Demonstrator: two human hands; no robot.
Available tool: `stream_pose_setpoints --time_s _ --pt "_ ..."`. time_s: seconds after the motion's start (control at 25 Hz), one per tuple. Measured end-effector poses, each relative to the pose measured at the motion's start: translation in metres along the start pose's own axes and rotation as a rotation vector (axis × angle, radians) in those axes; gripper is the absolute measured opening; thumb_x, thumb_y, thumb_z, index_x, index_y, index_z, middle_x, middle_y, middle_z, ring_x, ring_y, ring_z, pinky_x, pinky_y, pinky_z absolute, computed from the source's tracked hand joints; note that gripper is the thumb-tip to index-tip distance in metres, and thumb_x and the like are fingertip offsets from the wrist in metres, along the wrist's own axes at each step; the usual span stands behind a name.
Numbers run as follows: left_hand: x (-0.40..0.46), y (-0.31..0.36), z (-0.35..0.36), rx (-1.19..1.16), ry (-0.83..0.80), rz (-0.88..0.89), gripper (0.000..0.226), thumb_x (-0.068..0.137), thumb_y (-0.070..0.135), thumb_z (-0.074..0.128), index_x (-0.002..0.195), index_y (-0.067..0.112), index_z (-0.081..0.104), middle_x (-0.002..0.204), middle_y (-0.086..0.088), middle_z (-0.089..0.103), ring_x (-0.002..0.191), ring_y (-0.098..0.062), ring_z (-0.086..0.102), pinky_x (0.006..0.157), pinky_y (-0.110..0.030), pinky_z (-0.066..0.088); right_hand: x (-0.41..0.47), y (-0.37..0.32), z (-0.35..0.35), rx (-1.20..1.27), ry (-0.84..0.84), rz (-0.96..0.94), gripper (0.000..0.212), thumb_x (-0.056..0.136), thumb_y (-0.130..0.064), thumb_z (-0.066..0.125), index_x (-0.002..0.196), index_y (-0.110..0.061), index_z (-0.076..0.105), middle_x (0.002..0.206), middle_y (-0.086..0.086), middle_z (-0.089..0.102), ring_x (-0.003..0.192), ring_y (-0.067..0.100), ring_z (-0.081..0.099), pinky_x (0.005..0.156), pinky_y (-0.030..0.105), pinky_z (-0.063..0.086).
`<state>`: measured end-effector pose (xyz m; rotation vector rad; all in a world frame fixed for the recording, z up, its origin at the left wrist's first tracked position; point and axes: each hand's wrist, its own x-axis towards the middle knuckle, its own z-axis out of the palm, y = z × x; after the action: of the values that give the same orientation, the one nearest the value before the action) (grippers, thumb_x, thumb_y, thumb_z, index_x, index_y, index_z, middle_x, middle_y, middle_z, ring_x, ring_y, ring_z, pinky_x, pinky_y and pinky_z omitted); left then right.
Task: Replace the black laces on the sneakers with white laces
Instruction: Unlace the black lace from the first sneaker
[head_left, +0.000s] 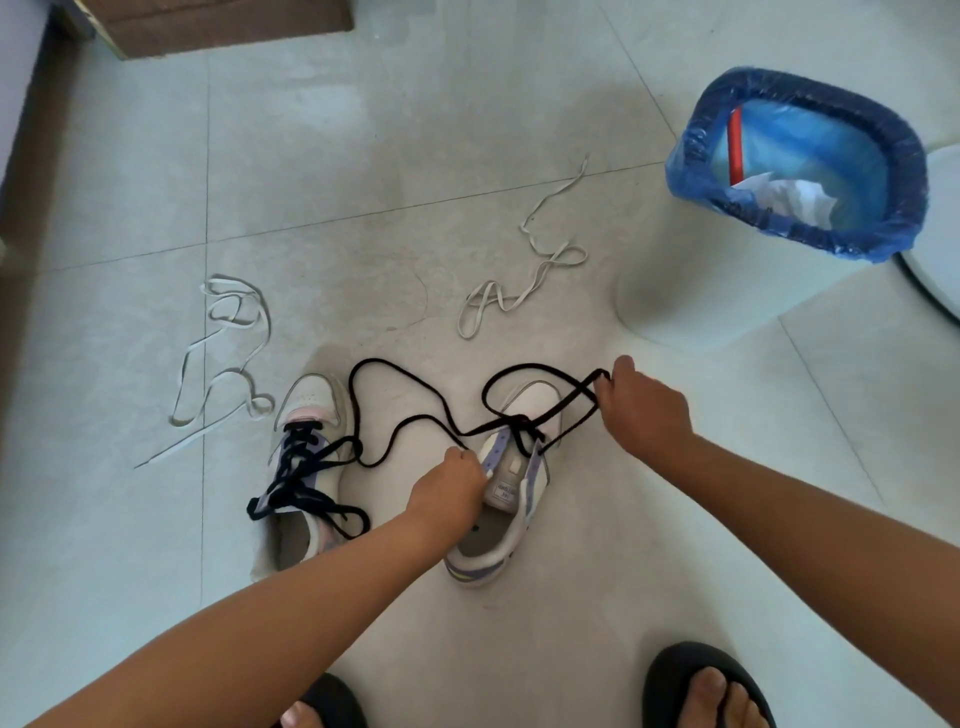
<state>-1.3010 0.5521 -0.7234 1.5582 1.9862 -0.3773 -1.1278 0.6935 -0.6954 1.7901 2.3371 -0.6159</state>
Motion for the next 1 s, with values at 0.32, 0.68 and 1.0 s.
stream_pose_setpoints --time_s 0.32,0.68,1.0 --pt "-0.001 -0.001 -0.002 -0.003 0.001 -0.018 0.025 0.095 0.004 0.041 0.119 0.001 0.045 0.121 -0.015 0.047 0.098 -0.029 0.059 0.067 -0.027 0.039 -0.010 -0.031 0.036 0.824 -0.380 0.294 0.032 0.097 -0.018 0.043 0.065 -0.015 0.042 0.062 0.006 0.044 0.046 0.015 0.036 0.041 0.020 0.027" --pt "0.000 0.000 -0.002 0.000 -0.001 -0.019 0.028 0.094 0.008 0.048 0.120 0.000 0.044 0.123 -0.015 0.046 0.101 -0.027 0.058 0.077 -0.028 0.045 -0.011 -0.023 0.017 0.851 -0.592 0.482 0.047 0.097 -0.047 0.039 0.074 -0.009 0.053 0.054 0.005 0.045 0.044 0.017 0.040 0.038 0.013 0.028" --pt "-0.001 -0.001 -0.003 -0.019 0.015 -0.018 0.027 0.093 0.000 0.040 0.119 0.000 0.044 0.122 -0.016 0.047 0.100 -0.026 0.058 0.075 -0.027 0.044 0.029 0.000 0.003 0.706 -0.058 0.473 0.030 0.098 -0.020 0.038 0.080 -0.003 0.055 0.079 0.019 0.055 0.070 0.026 0.051 0.055 0.030 0.039"
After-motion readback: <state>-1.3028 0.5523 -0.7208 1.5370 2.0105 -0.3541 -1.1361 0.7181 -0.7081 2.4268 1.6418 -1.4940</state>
